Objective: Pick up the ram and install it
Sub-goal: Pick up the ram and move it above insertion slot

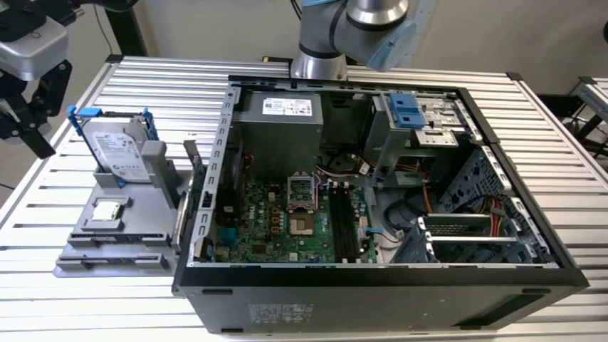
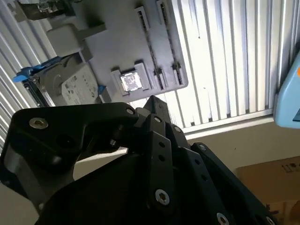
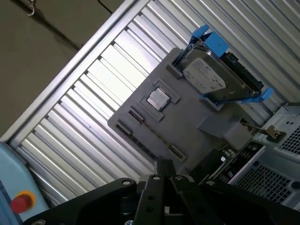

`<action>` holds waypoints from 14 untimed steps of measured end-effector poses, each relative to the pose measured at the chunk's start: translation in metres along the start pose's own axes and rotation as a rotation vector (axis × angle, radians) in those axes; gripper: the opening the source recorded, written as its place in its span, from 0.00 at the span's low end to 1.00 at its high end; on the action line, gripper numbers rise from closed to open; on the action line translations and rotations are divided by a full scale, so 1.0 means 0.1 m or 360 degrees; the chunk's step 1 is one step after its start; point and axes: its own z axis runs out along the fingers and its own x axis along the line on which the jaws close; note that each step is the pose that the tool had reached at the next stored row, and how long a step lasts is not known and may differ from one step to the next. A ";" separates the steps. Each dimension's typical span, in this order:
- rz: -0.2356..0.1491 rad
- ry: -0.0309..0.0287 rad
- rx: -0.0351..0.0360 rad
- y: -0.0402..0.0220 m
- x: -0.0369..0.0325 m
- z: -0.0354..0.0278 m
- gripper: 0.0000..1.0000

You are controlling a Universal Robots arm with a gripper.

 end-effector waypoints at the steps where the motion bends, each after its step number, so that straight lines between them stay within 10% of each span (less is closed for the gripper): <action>1: -0.0028 0.00010 -0.0001 0.000 0.000 0.001 0.00; 14: -0.0405 0.00147 -0.0016 0.000 0.000 0.001 0.00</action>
